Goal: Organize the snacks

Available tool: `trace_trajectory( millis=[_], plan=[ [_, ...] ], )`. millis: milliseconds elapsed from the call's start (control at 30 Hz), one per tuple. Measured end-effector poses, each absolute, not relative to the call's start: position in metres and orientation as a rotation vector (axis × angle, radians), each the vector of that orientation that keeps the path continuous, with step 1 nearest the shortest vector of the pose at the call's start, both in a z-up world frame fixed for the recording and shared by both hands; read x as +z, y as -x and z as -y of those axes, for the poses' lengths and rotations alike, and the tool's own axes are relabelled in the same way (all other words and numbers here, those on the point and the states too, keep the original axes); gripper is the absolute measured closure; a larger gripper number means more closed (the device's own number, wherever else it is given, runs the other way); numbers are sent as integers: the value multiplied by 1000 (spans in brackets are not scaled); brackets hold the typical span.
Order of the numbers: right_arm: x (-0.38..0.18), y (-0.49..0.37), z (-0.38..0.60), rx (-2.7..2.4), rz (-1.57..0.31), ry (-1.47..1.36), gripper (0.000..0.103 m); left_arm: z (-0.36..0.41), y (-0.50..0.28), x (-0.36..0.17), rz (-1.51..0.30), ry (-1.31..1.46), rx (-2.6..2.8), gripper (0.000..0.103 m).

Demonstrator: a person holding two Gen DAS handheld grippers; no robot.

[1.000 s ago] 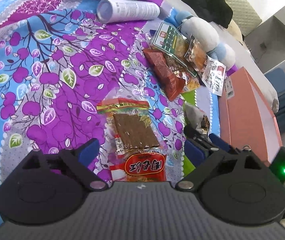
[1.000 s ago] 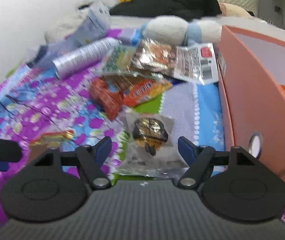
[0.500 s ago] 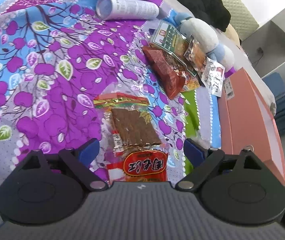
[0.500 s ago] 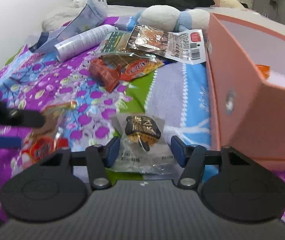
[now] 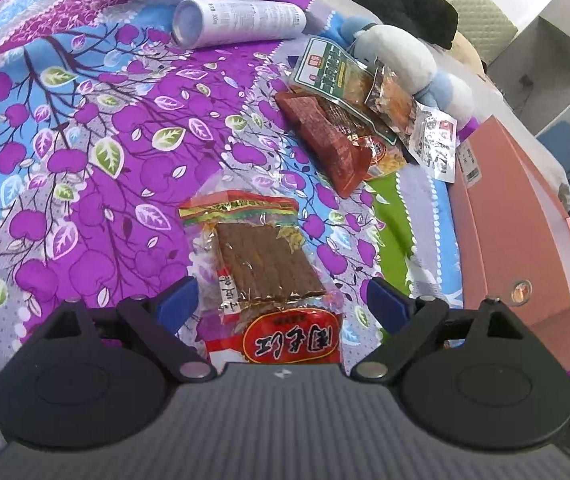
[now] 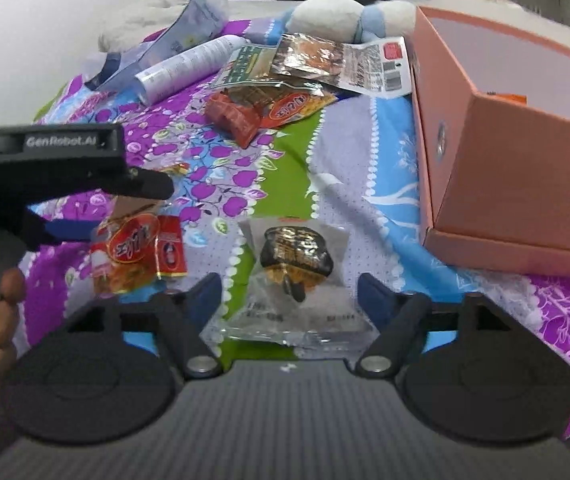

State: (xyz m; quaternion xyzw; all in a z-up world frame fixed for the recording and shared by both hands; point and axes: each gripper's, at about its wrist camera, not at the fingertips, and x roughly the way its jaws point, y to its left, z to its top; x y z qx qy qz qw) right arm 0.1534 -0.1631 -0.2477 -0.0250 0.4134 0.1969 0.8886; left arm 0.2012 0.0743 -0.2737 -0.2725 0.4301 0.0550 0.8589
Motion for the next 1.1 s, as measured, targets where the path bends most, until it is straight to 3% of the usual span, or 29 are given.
trace_trajectory(
  millis=[400,467,600,667,1100],
  plan=[
    [-262,-172,156,394,-874,60,26,-53,-229,-283,-952,371,178,11],
    [-265,-173,154,396,-865,68,26,-50,-228,-282,-952,334,188,22],
    [-261,-171,152,442,-858,76,45,-49,-221,-280,-944,292,190,34],
    [-259,-170,152,451,-856,85,48,-49,-218,-278,-932,294,180,38],
    [-235,-159,167,439,-836,38,50,-53,-194,-256,-890,404,111,40]
  ],
)
